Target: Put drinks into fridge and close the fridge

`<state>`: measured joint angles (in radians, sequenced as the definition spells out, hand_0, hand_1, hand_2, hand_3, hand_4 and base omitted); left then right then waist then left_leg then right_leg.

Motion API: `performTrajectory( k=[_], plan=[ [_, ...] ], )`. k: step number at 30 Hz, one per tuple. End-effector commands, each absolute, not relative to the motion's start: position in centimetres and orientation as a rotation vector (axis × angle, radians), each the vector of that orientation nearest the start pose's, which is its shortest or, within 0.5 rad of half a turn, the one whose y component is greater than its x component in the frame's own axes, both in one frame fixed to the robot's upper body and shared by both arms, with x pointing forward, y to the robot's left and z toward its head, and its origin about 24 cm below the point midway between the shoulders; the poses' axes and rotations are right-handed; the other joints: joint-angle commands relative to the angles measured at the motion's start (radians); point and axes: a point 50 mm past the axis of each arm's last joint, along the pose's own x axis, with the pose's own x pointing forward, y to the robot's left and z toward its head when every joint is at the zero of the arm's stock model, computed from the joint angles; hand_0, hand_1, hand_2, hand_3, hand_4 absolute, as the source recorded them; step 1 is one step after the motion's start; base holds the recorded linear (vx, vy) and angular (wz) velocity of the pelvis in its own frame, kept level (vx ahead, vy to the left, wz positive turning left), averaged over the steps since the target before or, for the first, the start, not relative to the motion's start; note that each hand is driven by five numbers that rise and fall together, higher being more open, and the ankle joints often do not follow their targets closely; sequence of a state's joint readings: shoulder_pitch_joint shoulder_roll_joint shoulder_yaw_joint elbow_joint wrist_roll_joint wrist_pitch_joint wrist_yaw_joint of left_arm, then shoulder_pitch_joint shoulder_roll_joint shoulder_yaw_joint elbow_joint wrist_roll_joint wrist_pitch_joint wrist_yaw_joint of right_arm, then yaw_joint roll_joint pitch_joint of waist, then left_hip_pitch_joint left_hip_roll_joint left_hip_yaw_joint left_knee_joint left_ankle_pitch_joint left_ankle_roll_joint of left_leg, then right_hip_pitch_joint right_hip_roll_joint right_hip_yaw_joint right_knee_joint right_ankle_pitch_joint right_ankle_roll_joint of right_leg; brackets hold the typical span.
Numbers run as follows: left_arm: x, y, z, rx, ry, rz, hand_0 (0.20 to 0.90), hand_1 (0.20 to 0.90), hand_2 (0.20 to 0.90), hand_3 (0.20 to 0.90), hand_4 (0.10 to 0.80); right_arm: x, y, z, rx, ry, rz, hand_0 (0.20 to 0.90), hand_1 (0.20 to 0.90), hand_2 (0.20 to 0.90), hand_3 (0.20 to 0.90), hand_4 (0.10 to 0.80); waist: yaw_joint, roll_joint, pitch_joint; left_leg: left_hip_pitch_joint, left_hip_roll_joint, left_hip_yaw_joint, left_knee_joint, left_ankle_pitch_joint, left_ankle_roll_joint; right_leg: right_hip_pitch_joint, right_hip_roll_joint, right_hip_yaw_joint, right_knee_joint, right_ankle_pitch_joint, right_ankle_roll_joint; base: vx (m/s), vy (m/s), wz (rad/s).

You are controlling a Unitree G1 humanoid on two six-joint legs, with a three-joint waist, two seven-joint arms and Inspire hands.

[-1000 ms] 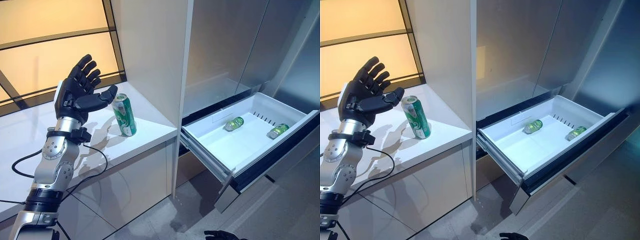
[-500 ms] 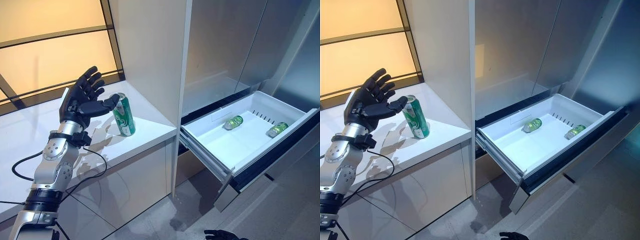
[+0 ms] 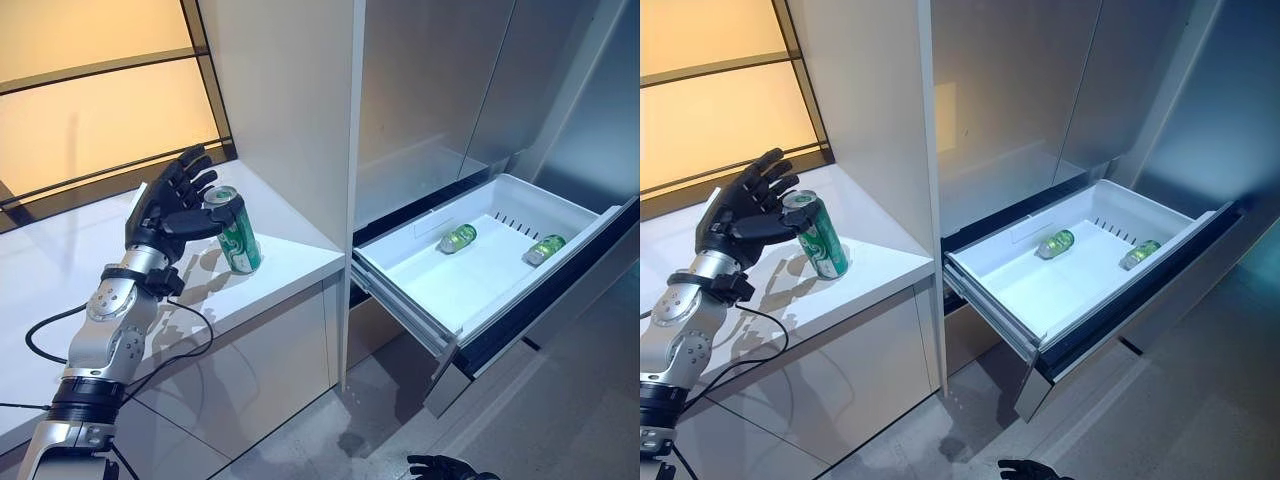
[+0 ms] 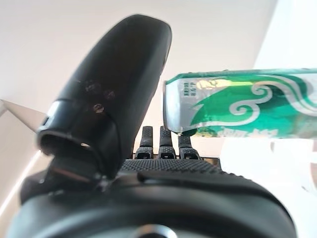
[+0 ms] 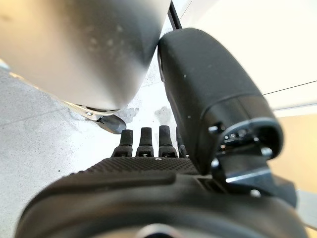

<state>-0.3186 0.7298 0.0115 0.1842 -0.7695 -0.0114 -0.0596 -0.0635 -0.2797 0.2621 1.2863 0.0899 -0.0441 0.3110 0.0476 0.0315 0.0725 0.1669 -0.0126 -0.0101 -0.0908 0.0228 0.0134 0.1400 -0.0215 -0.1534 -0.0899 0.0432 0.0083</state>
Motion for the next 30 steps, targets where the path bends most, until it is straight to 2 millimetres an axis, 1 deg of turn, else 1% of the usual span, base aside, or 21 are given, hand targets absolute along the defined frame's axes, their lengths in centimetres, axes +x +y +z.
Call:
performTrajectory(
  k=[1,13,18,24,30],
  plan=[
    [31.7,27.96,22.71,0.019,-0.457,-0.042,0.9,0.9,0.9,0.9,0.8,8.72,-23.68,-15.95,-0.157,1.309,0.283,0.9,0.9,0.9,0.9,0.8,-0.018,0.022,-0.019,0.016,-0.02,0.061,0.018,-0.089,-0.003,0.014,0.005,0.032,0.085,-0.14,0.051,0.0,0.0,0.0],
    [31.94,28.56,22.34,0.027,-0.435,-0.01,0.9,0.9,0.9,0.9,0.8,8.41,-23.87,-15.97,-0.148,1.311,0.266,0.9,0.9,0.9,0.9,0.8,-0.03,0.022,-0.02,0.02,-0.023,0.072,0.021,-0.094,0.002,0.011,0.005,0.049,0.087,-0.138,0.054,0.01,0.008,-0.06],
    [32.13,28.57,22.28,0.026,-0.429,-0.011,0.9,0.9,0.9,0.9,0.8,8.6,-23.88,-15.93,-0.144,1.307,0.26,0.9,0.9,0.9,0.9,0.8,-0.035,0.022,-0.019,0.021,-0.024,0.076,0.022,-0.096,0.005,0.009,0.006,0.056,0.089,-0.136,0.054,0.007,0.004,-0.01],
    [32.31,28.37,22.52,0.037,-0.427,-0.017,0.9,0.9,0.9,0.9,0.8,8.49,-23.95,-15.93,-0.138,1.306,0.252,0.9,0.9,0.9,0.9,0.8,-0.04,0.022,-0.019,0.022,-0.026,0.079,0.027,-0.101,0.008,0.006,0.004,0.062,0.092,-0.136,0.055,0.003,0.002,-0.01],
    [32.44,28.42,22.31,0.041,-0.418,-0.008,0.9,0.9,0.9,0.9,0.8,8.34,-23.92,-15.98,-0.132,1.307,0.244,0.9,0.9,0.9,0.9,0.8,-0.047,0.022,-0.02,0.022,-0.028,0.084,0.033,-0.105,0.012,0.003,0.004,0.07,0.095,-0.135,0.056,0.019,0.007,-0.08]
  ],
)
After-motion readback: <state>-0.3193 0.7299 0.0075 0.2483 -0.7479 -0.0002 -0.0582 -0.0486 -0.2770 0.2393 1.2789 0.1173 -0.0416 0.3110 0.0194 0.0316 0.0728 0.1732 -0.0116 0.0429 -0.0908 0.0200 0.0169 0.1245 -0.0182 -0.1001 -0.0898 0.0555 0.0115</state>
